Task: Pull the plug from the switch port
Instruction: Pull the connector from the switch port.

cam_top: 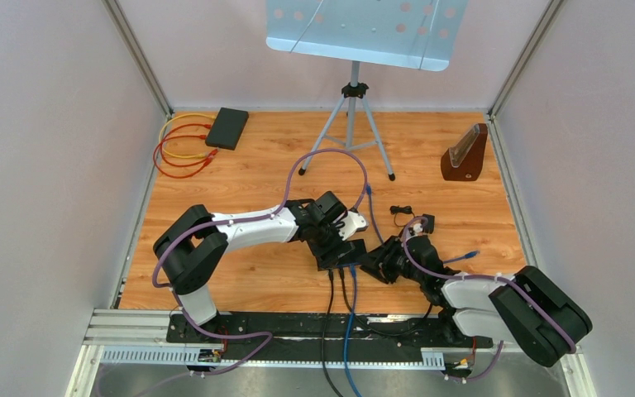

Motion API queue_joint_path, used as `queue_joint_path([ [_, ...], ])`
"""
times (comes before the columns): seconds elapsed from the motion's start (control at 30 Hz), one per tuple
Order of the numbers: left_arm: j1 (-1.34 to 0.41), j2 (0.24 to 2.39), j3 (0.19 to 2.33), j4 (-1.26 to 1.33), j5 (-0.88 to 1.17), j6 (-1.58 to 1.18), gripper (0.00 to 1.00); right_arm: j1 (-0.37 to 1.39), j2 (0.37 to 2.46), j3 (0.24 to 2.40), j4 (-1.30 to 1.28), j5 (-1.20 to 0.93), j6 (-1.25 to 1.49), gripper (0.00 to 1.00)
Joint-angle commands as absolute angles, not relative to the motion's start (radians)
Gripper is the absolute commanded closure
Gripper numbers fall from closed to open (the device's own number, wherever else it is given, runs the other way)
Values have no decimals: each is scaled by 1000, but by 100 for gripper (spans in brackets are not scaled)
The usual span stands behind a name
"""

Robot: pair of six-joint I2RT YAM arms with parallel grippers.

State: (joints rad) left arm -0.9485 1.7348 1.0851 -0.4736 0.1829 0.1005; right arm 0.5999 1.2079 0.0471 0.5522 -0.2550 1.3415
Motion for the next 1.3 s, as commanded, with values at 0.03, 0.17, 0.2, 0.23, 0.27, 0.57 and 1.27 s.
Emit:
queue_joint_path([
  [0.03, -954, 1735, 1076, -463, 219, 109, 35, 626, 1275, 54, 651, -241, 1330, 58],
  [0.17, -954, 1740, 1077, -466, 221, 110, 33, 633, 1359, 73, 706, -268, 1342, 58],
  [0.2, -954, 1741, 1077, -467, 220, 109, 33, 635, 1379, 74, 722, -274, 1346, 58],
  [0.23, -954, 1743, 1080, -470, 219, 110, 33, 635, 1399, 72, 742, -283, 1348, 58],
  [0.27, -954, 1744, 1082, -472, 222, 112, 33, 635, 1413, 71, 758, -288, 1354, 59],
  [0.57, -953, 1742, 1082, -475, 223, 115, 37, 638, 1345, 31, 756, -234, 1357, 58],
  [1.27, -954, 1747, 1076, -471, 226, 118, 37, 652, 1290, 70, 645, -226, 1275, 63],
])
